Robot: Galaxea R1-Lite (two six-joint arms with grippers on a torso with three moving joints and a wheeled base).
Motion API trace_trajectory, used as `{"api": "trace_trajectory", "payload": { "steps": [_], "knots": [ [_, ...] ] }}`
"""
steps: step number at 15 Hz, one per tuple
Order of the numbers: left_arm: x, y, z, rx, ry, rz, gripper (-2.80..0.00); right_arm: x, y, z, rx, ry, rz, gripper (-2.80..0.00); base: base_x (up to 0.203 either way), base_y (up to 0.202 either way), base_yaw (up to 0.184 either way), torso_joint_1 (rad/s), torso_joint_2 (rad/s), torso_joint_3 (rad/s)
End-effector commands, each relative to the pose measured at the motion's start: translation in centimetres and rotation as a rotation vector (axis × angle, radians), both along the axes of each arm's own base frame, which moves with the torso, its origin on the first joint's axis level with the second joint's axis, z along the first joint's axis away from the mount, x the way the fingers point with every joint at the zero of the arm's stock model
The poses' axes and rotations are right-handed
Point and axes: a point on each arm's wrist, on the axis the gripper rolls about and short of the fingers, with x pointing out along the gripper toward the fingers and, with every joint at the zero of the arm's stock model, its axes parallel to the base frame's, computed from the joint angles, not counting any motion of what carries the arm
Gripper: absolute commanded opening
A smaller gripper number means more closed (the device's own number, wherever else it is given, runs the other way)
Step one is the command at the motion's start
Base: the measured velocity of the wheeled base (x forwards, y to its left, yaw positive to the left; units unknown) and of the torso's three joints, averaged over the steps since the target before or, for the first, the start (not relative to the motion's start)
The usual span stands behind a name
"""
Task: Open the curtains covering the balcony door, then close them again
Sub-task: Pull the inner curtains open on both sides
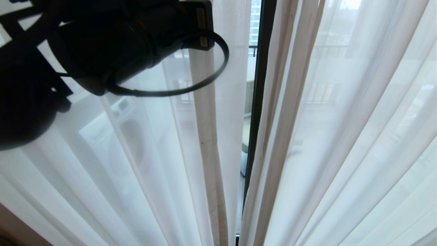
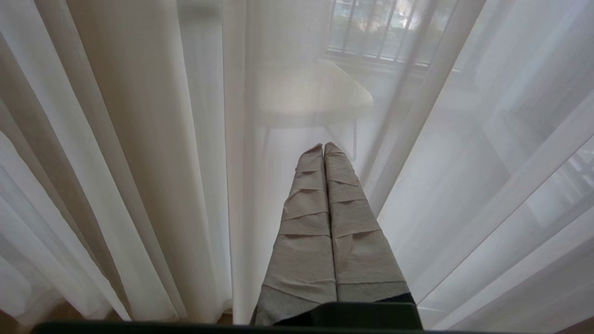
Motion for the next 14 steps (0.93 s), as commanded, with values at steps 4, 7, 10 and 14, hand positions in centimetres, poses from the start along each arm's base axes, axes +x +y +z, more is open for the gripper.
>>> {"api": "trace_trajectory", "payload": {
  "steps": [4,7,10,14],
  "knots": [
    [-0.6,1.6,0.8,-0.02,-0.019,0.035,-2.8,0.0,0.0,0.0,-0.001,0.0,0.001,-2.8,0.0,0.0,0.0,0.0,0.0,0.0],
    [-0.2,3.8,1.4,-0.036,-0.033,0.111,-2.8,0.0,0.0,0.0,-0.001,0.0,0.001,-2.8,0.0,0.0,0.0,0.0,0.0,0.0],
    [0.1,7.4,1.3,-0.041,-0.034,0.22,-2.8,0.0,0.0,0.0,-0.001,0.0,0.001,-2.8,0.0,0.0,0.0,0.0,0.0,0.0],
    [0.1,12.0,1.0,-0.069,-0.024,0.364,-2.8,0.0,0.0,0.0,-0.001,0.0,0.001,-2.8,0.0,0.0,0.0,0.0,0.0,0.0]
  ]
}}
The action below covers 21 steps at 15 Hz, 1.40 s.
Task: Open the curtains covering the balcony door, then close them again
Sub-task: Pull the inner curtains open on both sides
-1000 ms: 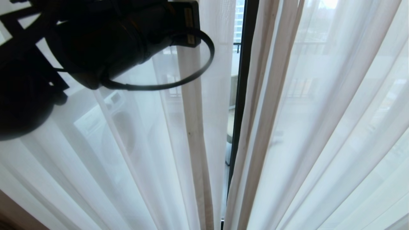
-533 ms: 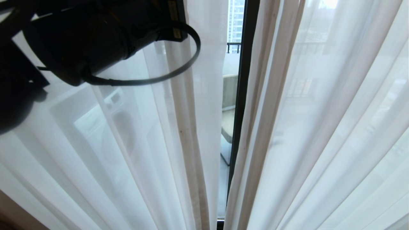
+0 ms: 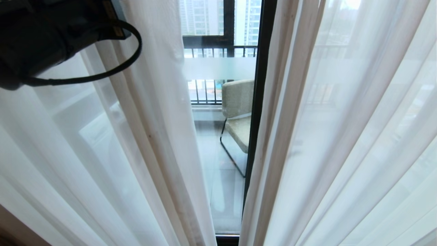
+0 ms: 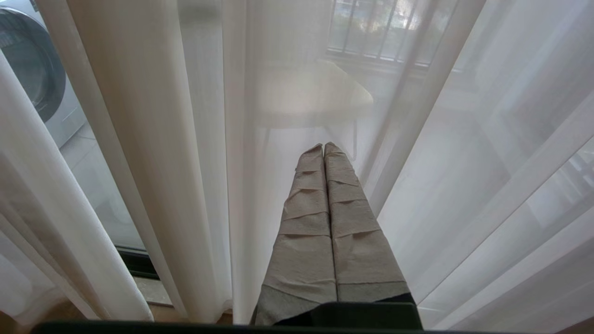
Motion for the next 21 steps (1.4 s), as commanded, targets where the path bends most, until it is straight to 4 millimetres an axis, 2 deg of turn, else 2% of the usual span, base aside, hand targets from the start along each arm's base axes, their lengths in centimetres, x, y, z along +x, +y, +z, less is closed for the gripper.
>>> {"api": "trace_trajectory", "payload": {
  "steps": [1,5,9,21],
  "knots": [
    [-0.6,2.7,0.4,-0.021,-0.02,0.09,-2.8,0.0,0.0,0.0,-0.001,0.0,0.001,-2.8,0.0,0.0,0.0,0.0,0.0,0.0],
    [-0.4,6.2,0.3,-0.05,-0.02,0.224,-2.8,0.0,0.0,0.0,-0.001,-0.001,0.001,-2.8,0.0,0.0,0.0,0.0,0.0,0.0],
    [-0.5,8.4,0.5,-0.056,-0.03,0.314,-2.8,0.0,0.0,0.0,-0.001,0.0,0.001,-2.8,0.0,0.0,0.0,0.0,0.0,0.0],
    [-0.8,9.0,0.4,-0.046,-0.027,0.345,-2.8,0.0,0.0,0.0,-0.001,-0.001,0.001,-2.8,0.0,0.0,0.0,0.0,0.0,0.0]
  ]
}}
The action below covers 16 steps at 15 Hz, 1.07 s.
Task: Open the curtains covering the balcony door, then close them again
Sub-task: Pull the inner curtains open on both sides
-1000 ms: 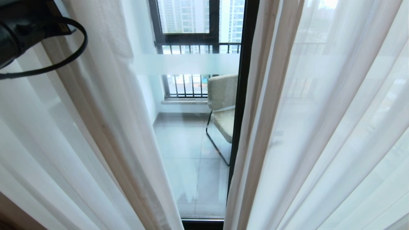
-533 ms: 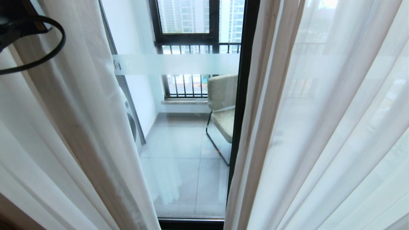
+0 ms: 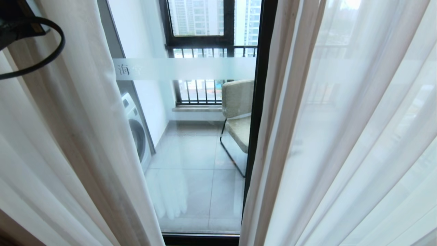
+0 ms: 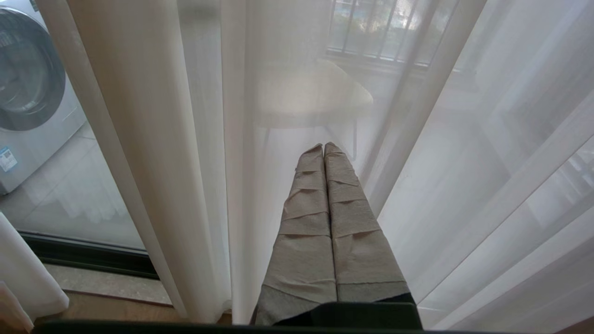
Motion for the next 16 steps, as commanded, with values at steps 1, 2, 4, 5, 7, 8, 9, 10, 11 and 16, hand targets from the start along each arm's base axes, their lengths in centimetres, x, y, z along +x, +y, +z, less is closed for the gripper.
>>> {"api": "trace_trajectory", "payload": {
  "steps": [1,2,4,5,7,8,9,10,11,16],
  "knots": [
    [-0.1,0.0,0.0,0.0,-0.002,0.001,-2.8,0.0,0.0,0.0,-0.001,0.0,0.001,-2.8,0.0,0.0,0.0,0.0,0.0,0.0],
    [-0.2,0.0,0.0,0.0,-0.002,0.003,-2.8,0.0,0.0,0.0,-0.001,0.0,0.001,-2.8,0.0,0.0,0.0,0.0,0.0,0.0],
    [-0.3,0.1,-0.1,-0.001,0.001,0.006,-2.8,0.0,0.0,0.0,-0.001,0.0,0.001,-2.8,0.0,0.0,0.0,0.0,0.0,0.0],
    [-0.3,0.1,-0.2,-0.001,0.001,0.007,-2.8,0.0,0.0,0.0,-0.001,0.0,0.001,-2.8,0.0,0.0,0.0,0.0,0.0,0.0],
    [-0.5,0.4,-0.3,0.0,0.005,0.024,-2.8,0.0,0.0,0.0,-0.001,-0.001,0.001,-2.8,0.0,0.0,0.0,0.0,0.0,0.0],
    [-0.8,0.7,-0.4,-0.001,0.005,0.035,-2.8,0.0,0.0,0.0,-0.001,-0.002,0.001,-2.8,0.0,0.0,0.0,0.0,0.0,0.0],
    [-0.8,1.0,-0.5,-0.003,0.01,0.045,-2.8,0.0,0.0,0.0,-0.001,-0.001,0.001,-2.8,0.0,0.0,0.0,0.0,0.0,0.0],
    [-1.0,1.2,-0.6,-0.004,0.009,0.053,-2.8,0.0,0.0,0.0,-0.001,-0.002,0.001,-2.8,0.0,0.0,0.0,0.0,0.0,0.0],
    [-1.1,1.3,-0.6,-0.006,0.009,0.057,-2.8,0.0,0.0,0.0,-0.001,-0.001,0.001,-2.8,0.0,0.0,0.0,0.0,0.0,0.0],
    [-1.2,1.4,-0.6,-0.004,0.01,0.06,-2.8,0.0,0.0,0.0,-0.001,0.0,0.001,-2.8,0.0,0.0,0.0,0.0,0.0,0.0]
  ]
}}
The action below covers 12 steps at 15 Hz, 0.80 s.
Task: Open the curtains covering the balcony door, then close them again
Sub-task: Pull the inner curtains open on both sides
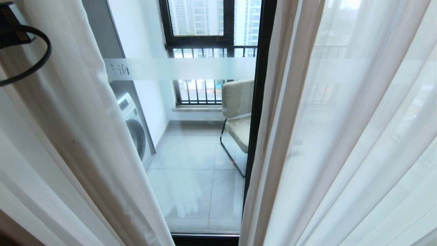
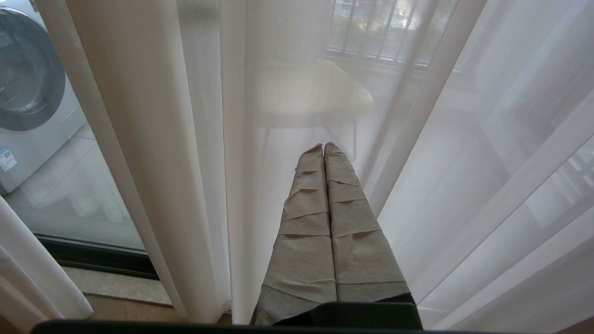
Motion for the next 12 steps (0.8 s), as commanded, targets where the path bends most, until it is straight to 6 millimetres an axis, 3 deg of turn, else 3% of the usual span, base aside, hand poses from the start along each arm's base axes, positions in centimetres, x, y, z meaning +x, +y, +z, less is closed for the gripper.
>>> {"api": "trace_trajectory", "payload": {
  "steps": [1,5,12],
  "knots": [
    [-0.18,0.01,0.08,0.001,-0.006,0.002,-2.8,0.0,0.0,-0.02,-0.001,0.001,0.001,-2.8,0.0,0.0,0.0,0.0,0.0,0.0],
    [-0.21,0.01,0.01,0.0,-0.004,0.002,-2.8,0.0,0.0,-0.02,-0.001,0.0,0.001,-2.8,0.001,0.019,-0.001,-0.001,0.0,0.001],
    [-0.17,0.01,-0.17,0.0,0.003,0.002,-2.8,0.0,0.0,-0.03,-0.001,0.001,0.001,-2.8,0.0,0.18,0.0,0.002,0.0,0.003]
  ]
}}
